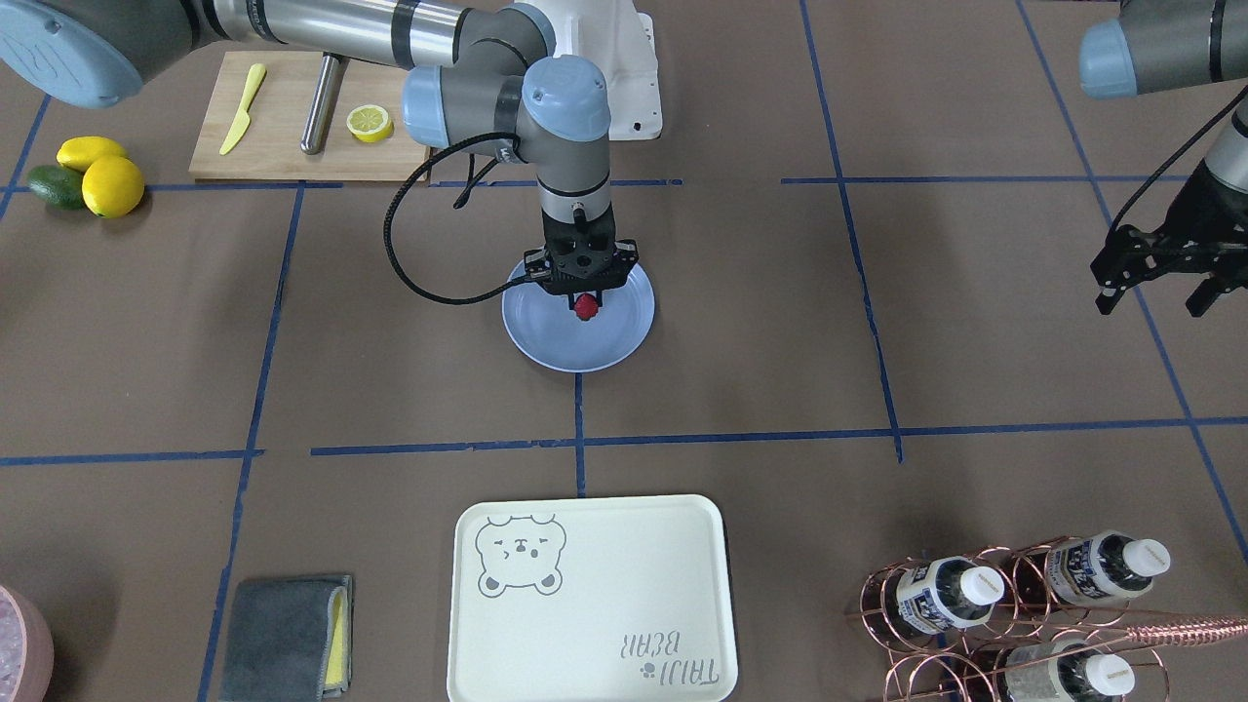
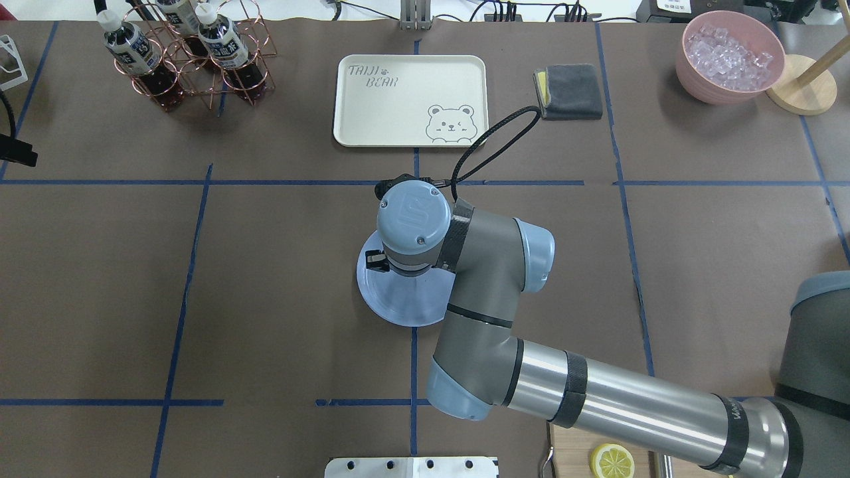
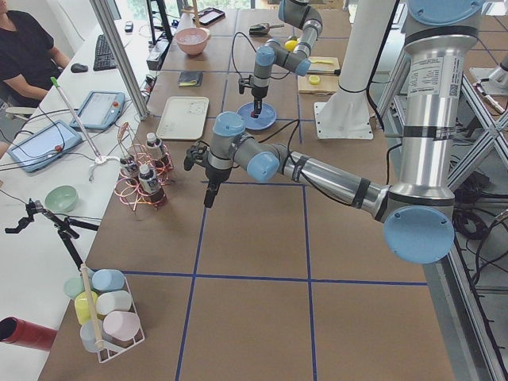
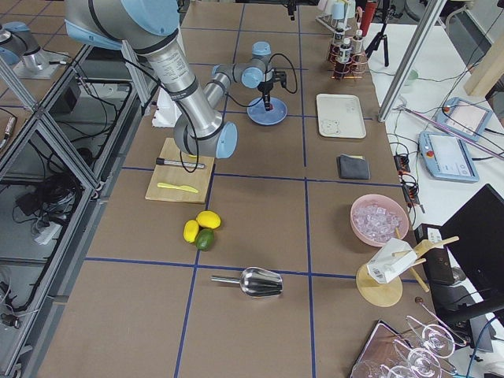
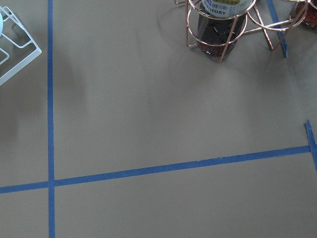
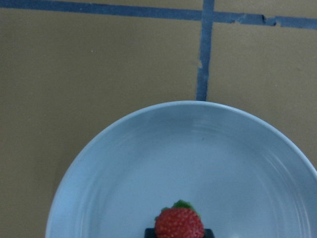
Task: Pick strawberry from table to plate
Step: 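Lower the strawberry onto the plate and open the right gripper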
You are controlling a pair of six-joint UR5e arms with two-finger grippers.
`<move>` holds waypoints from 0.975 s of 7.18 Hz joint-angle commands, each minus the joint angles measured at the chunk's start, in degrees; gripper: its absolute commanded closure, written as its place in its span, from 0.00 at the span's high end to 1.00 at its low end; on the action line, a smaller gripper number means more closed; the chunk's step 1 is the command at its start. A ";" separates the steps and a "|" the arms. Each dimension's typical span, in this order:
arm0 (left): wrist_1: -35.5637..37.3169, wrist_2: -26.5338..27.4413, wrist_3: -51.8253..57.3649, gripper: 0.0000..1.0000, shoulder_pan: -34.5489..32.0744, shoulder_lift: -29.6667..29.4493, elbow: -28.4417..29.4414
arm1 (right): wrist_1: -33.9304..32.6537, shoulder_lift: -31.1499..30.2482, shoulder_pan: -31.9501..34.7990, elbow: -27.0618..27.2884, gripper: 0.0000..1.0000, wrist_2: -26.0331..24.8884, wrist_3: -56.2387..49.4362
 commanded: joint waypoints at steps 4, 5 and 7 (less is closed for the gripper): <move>0.00 0.00 0.02 1.00 -0.10 -0.18 0.17 | 0.28 -1.52 0.00 -0.17 0.87 0.11 0.63; 0.00 0.00 0.02 1.00 -0.10 -0.27 0.17 | 0.37 -1.43 0.00 -0.17 0.99 0.12 0.63; 0.09 0.00 0.02 1.00 -0.36 -0.45 0.17 | 0.28 -0.91 0.27 1.05 1.00 0.64 0.72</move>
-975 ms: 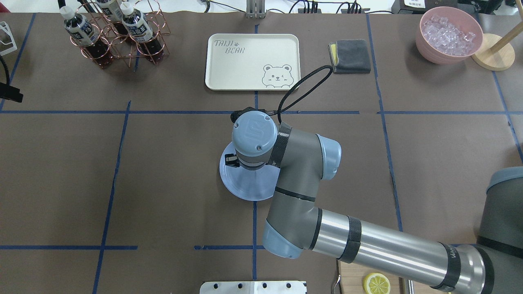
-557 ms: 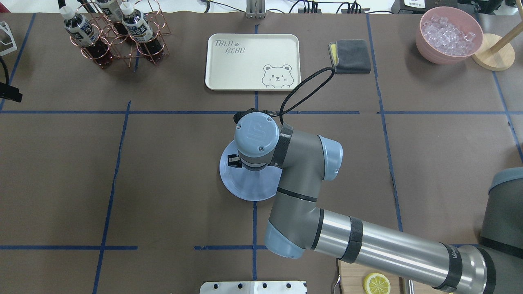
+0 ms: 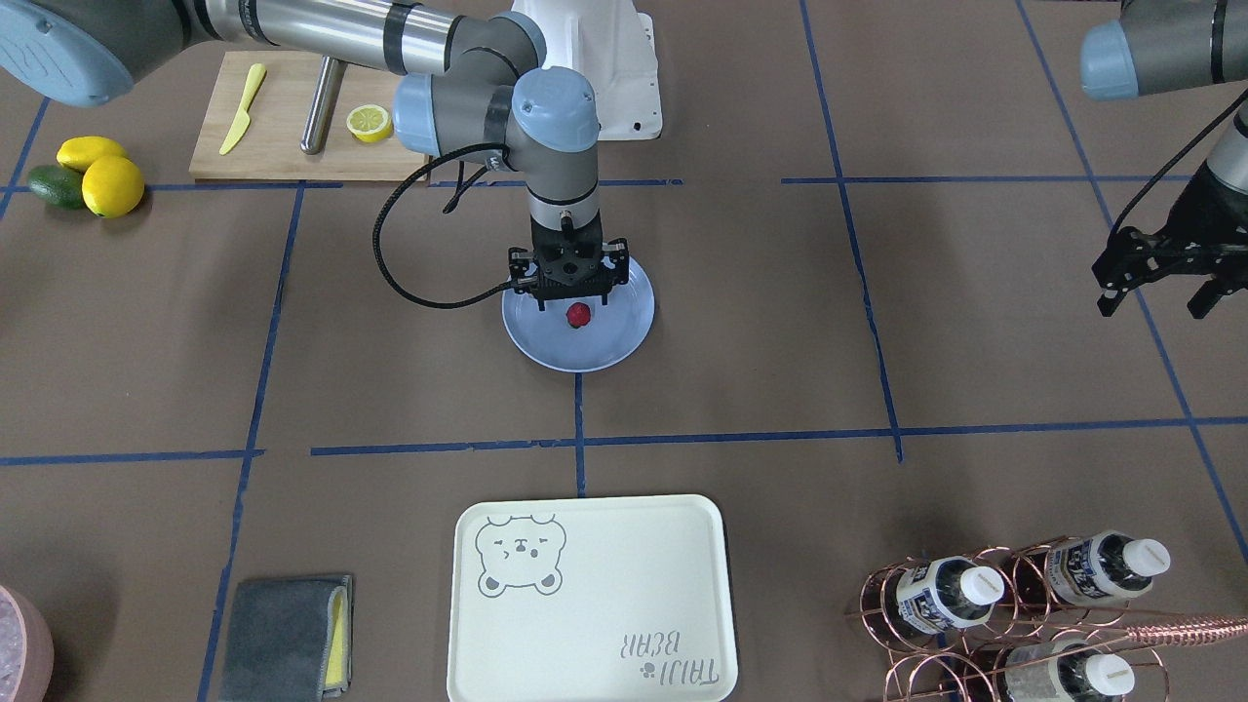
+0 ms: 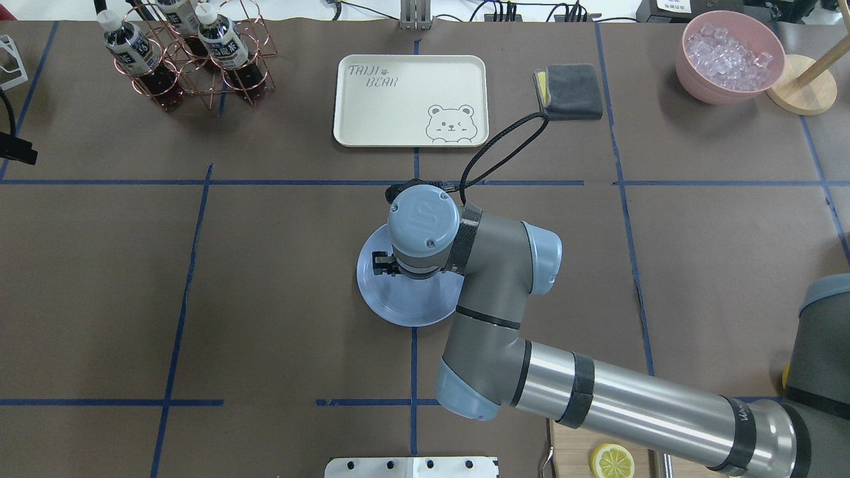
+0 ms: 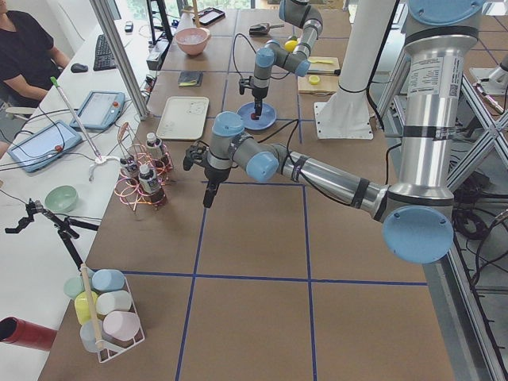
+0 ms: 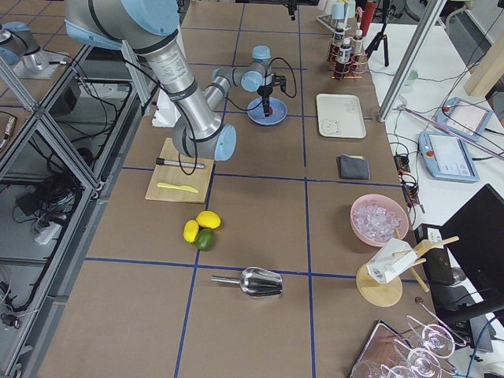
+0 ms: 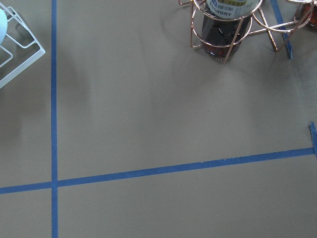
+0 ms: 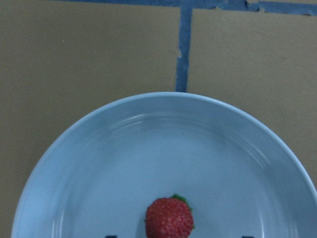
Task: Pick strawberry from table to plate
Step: 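Lower the strawberry onto the plate and open the right gripper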
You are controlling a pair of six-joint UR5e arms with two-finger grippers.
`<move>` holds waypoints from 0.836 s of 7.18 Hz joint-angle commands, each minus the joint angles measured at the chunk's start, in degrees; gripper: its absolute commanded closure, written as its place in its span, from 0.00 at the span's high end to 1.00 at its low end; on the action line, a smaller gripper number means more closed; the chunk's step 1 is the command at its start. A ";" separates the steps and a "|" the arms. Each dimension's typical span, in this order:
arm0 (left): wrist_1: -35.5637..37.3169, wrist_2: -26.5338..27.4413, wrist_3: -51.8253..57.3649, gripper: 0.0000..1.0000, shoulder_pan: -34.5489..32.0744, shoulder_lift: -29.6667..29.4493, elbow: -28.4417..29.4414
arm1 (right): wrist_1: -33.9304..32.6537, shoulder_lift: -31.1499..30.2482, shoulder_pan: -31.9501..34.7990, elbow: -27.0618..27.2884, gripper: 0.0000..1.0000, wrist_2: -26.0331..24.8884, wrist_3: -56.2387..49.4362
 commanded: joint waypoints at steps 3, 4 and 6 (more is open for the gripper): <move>0.51 -1.83 1.39 1.00 -1.58 0.15 -0.18 | -11.99 -0.73 6.92 13.18 1.00 6.25 -1.36; 2.34 -3.15 6.45 1.00 -4.54 0.42 -0.09 | -16.23 -2.65 11.13 17.50 1.00 9.05 -5.64; 11.11 -5.17 19.19 1.00 -9.73 0.42 0.26 | -18.29 -13.25 21.40 23.68 1.00 14.86 -22.38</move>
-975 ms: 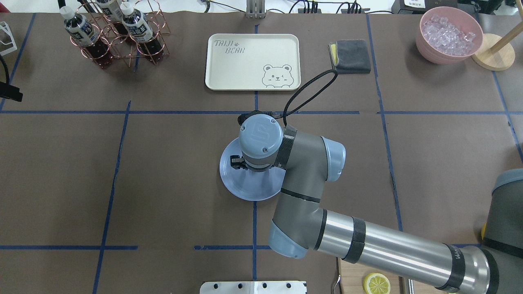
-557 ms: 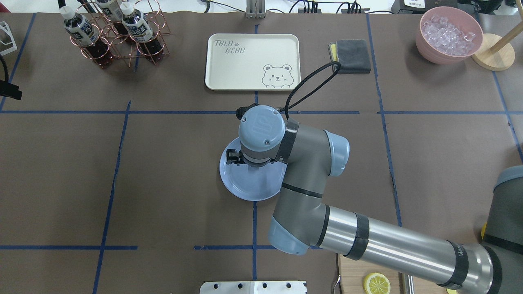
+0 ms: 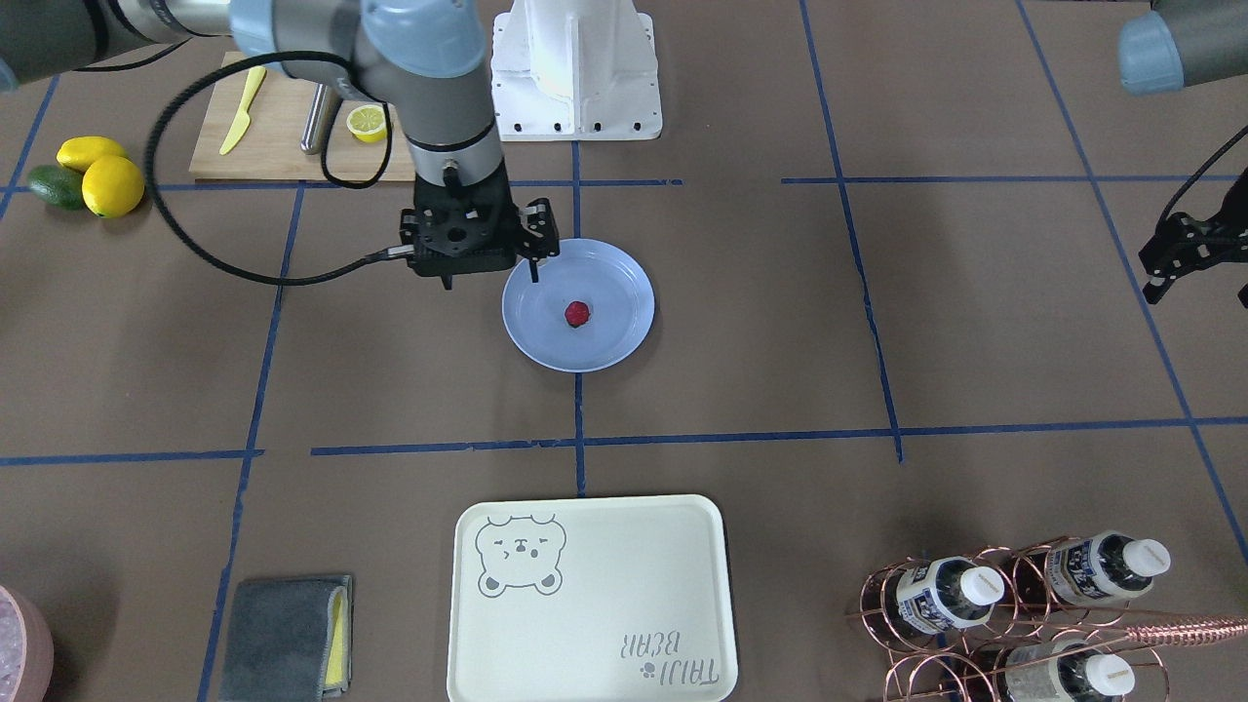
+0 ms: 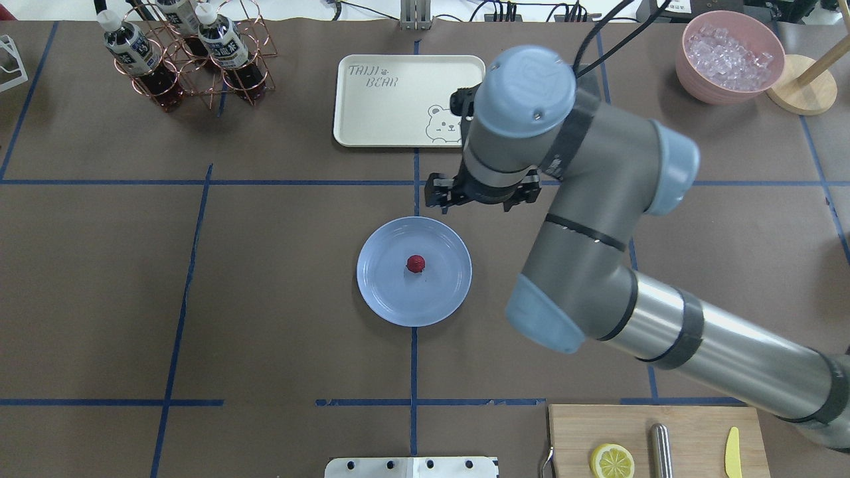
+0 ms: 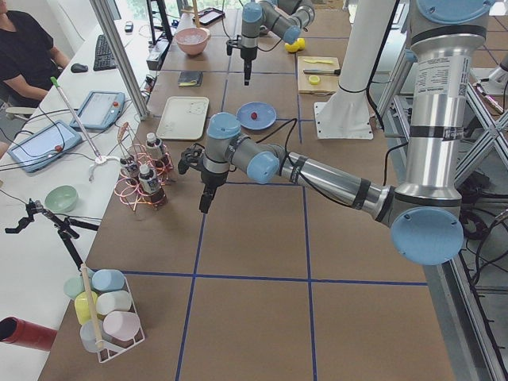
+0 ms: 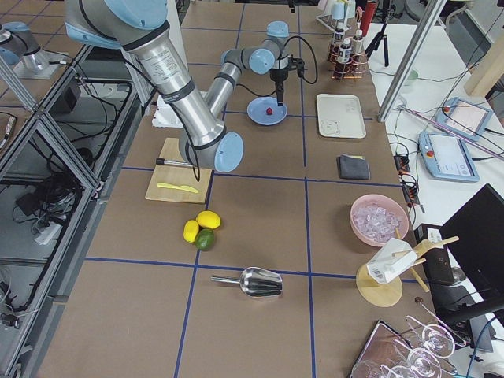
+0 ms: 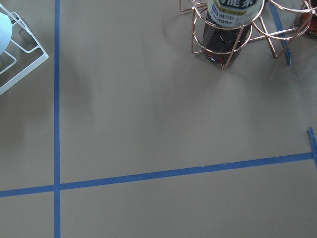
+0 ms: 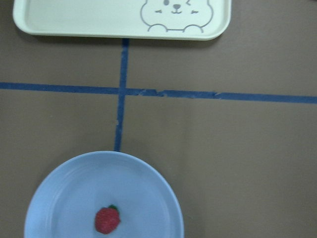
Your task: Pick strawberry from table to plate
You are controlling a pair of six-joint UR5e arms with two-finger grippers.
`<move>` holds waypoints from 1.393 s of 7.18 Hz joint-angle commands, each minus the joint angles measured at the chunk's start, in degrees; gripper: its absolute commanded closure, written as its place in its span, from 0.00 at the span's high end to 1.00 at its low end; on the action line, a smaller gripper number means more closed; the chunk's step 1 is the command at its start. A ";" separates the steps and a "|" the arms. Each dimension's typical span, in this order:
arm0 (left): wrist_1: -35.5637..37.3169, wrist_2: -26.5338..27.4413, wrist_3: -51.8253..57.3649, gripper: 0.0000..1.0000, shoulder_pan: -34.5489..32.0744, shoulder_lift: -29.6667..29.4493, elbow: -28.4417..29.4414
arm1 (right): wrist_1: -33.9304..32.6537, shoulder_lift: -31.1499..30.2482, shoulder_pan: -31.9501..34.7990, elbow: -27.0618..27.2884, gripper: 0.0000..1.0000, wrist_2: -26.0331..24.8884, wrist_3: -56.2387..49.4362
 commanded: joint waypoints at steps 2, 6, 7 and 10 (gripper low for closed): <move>12.11 -6.18 18.45 1.00 -9.17 0.09 2.90 | -1.10 -15.64 20.51 3.95 1.00 14.47 -27.50; 11.52 -15.35 23.07 1.00 -11.48 4.22 7.30 | -1.01 -33.59 40.40 -0.51 1.00 23.27 -60.57; 11.34 -15.44 23.07 1.00 -11.57 4.31 7.22 | -1.01 -37.19 44.71 -2.36 1.00 23.57 -64.89; 11.25 -15.35 23.07 1.00 -11.66 4.75 7.30 | 0.55 -39.42 54.33 -11.76 1.00 27.51 -73.98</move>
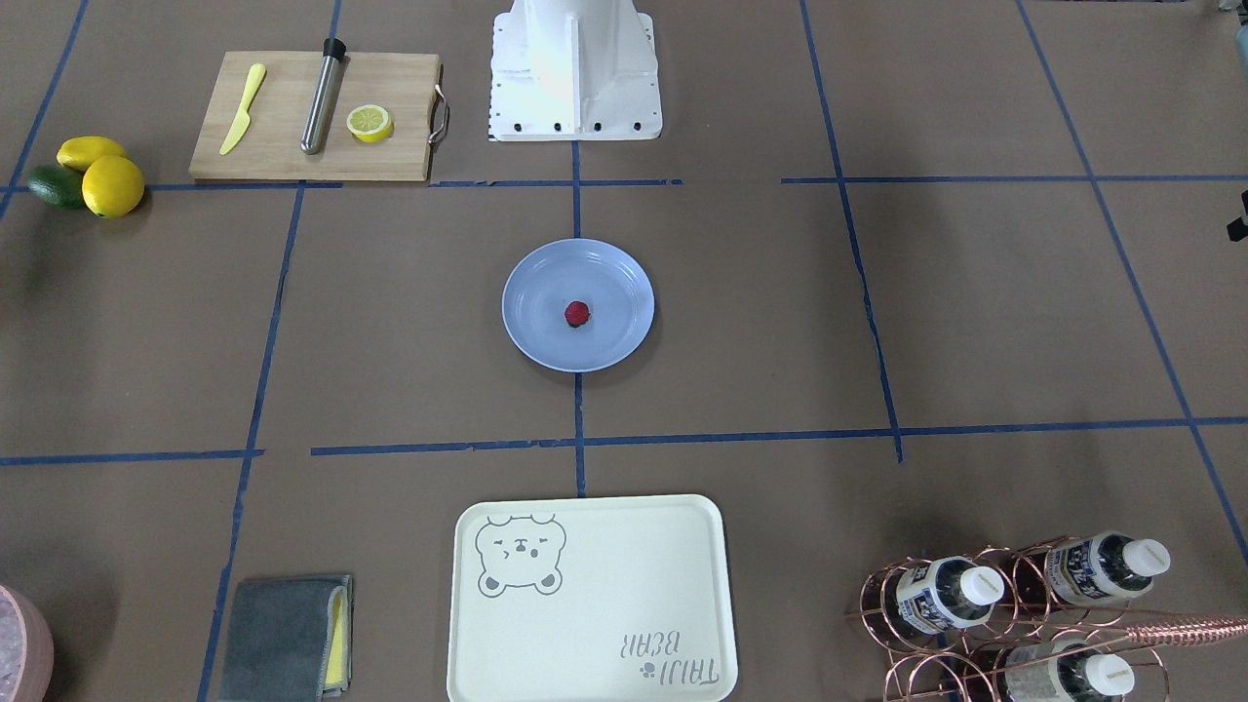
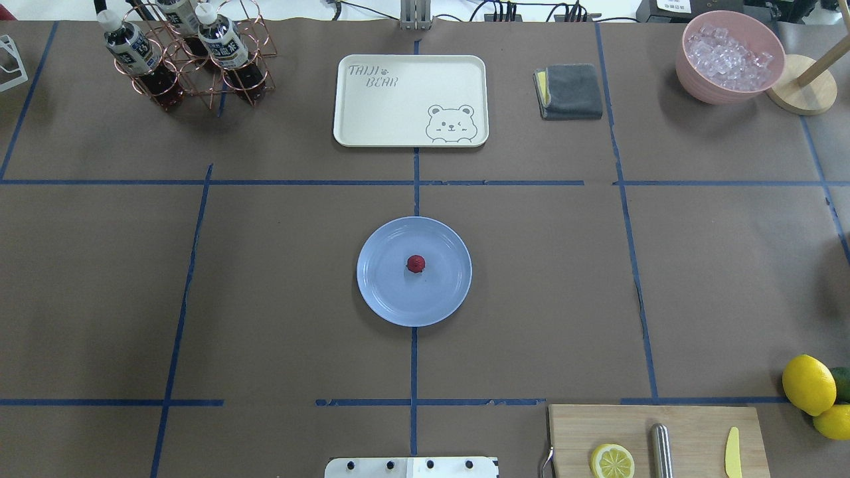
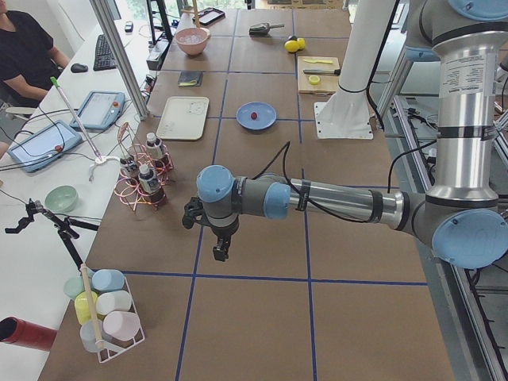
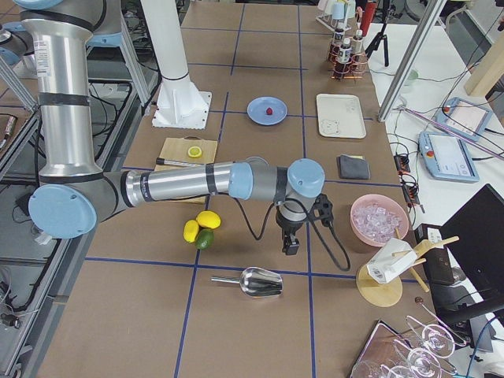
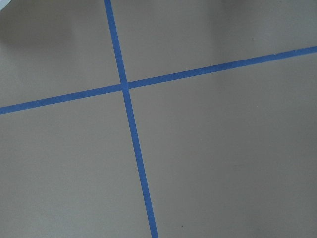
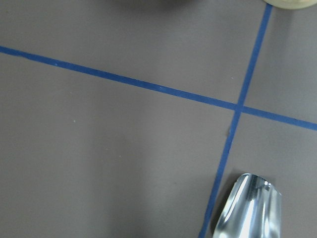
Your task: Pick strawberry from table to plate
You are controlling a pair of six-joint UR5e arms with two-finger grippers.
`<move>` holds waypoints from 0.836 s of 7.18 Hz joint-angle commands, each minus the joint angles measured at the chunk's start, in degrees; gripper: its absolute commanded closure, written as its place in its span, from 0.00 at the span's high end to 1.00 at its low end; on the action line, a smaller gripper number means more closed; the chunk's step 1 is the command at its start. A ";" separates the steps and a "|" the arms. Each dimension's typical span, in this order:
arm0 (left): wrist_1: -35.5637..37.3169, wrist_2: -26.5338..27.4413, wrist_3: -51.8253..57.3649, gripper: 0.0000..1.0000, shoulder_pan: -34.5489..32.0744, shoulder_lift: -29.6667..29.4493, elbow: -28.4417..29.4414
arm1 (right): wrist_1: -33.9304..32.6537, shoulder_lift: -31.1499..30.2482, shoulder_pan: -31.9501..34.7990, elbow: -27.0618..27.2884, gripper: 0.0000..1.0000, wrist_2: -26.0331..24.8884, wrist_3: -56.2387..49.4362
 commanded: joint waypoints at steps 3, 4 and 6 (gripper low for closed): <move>0.16 0.41 -0.17 1.00 0.04 0.56 2.25 | 8.68 -2.44 4.94 -4.66 1.00 2.20 0.44; 0.16 0.41 -0.35 1.00 -0.05 0.91 2.43 | 8.77 -2.44 4.85 -4.75 1.00 2.20 2.47; 0.16 0.41 -0.26 1.00 -0.13 1.00 3.14 | 8.86 -2.44 4.85 -4.75 1.00 2.29 2.49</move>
